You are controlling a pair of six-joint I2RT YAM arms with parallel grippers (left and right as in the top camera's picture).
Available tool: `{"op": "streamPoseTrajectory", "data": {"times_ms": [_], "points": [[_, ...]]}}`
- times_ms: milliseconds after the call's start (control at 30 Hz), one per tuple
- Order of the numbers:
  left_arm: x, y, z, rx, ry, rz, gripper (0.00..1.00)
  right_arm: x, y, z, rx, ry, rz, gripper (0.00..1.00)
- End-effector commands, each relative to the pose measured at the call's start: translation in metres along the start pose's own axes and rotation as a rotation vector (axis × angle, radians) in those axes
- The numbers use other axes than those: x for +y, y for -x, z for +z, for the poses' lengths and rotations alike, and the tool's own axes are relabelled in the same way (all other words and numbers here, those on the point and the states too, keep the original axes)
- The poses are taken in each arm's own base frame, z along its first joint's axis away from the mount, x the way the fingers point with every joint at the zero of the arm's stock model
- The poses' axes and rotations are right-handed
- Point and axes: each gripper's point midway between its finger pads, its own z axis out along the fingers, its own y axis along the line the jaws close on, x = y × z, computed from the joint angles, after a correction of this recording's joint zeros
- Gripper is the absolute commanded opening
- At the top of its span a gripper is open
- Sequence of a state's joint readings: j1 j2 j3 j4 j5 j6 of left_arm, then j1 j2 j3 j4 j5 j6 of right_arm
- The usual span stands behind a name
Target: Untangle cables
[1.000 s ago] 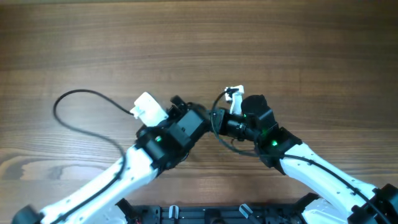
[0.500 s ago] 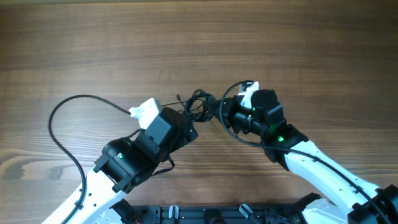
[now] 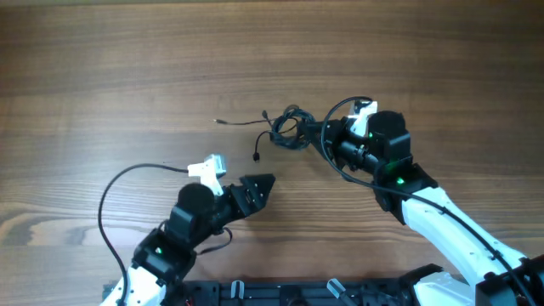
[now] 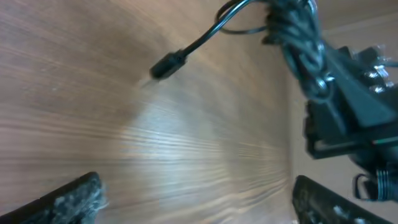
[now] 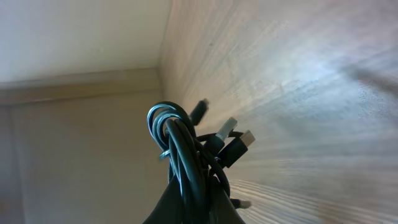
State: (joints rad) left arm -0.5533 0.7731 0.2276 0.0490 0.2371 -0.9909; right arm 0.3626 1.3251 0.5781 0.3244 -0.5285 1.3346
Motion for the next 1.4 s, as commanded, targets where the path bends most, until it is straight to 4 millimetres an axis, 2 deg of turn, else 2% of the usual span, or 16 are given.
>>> {"op": "streamPoseTrajectory", "data": {"times_ms": [0, 67, 100, 200, 300, 367, 467, 600, 733, 833, 933, 1000, 1167, 1200, 1267, 1367], "points": [[0.017, 0.014, 0.005, -0.110, 0.025, 0.051, 1.00, 0.021, -0.002, 0.000, 0.034, 0.070, -0.015, 0.04], [0.032, 0.030, 0.011, -0.196, 0.104, 0.060, 1.00, 0.025, -0.002, 0.000, 0.034, 0.088, -0.012, 0.04], [0.030, 0.032, 0.015, -0.203, 0.089, 0.037, 1.00, 0.026, -0.004, 0.000, 0.043, 0.091, -0.006, 0.04], [0.010, 0.046, 0.034, -0.253, -0.028, 0.006, 1.00, 0.033, -0.009, -0.001, 0.078, 0.118, 0.042, 0.04], [-0.014, 0.044, 0.049, -0.268, -0.154, 0.014, 1.00, 0.038, -0.008, -0.002, 0.079, 0.136, 0.068, 0.04], [-0.014, 0.050, 0.054, -0.319, -0.163, 0.014, 1.00, 0.039, -0.011, -0.002, 0.096, 0.142, 0.078, 0.04], [0.000, 0.062, 0.054, -0.400, -0.112, -0.034, 1.00, 0.040, -0.018, -0.003, 0.135, 0.147, 0.075, 0.04], [-0.023, 0.079, 0.042, -0.490, -0.210, -0.038, 1.00, 0.040, -0.020, -0.003, 0.146, 0.145, 0.073, 0.04], [-0.024, 0.080, 0.041, -0.491, -0.213, -0.038, 1.00, 0.041, -0.024, -0.003, 0.163, 0.147, 0.071, 0.04], [-0.026, 0.085, 0.044, -0.506, -0.203, -0.041, 1.00, 0.043, -0.042, 0.001, 0.207, 0.145, 0.059, 0.04], [-0.010, 0.096, 0.047, -0.565, -0.103, -0.057, 0.99, 0.044, -0.054, 0.004, 0.239, 0.145, 0.046, 0.04], [0.004, 0.108, 0.040, -0.652, -0.032, -0.073, 0.90, 0.044, -0.056, 0.004, 0.243, 0.143, 0.041, 0.04], [0.075, 0.123, 0.027, -0.708, 0.248, -0.102, 0.80, 0.044, -0.053, 0.005, 0.225, 0.147, 0.021, 0.04], [0.091, 0.126, 0.022, -0.711, 0.309, -0.113, 0.79, 0.047, -0.046, 0.003, 0.203, 0.160, 0.015, 0.04], [0.099, 0.131, 0.018, -0.719, 0.339, -0.109, 0.77, 0.048, -0.025, -0.002, 0.146, 0.174, 0.007, 0.05], [0.084, 0.143, 0.008, -0.733, 0.339, 0.018, 0.77, 0.042, 0.017, -0.014, 0.024, 0.176, -0.089, 0.04]]}}
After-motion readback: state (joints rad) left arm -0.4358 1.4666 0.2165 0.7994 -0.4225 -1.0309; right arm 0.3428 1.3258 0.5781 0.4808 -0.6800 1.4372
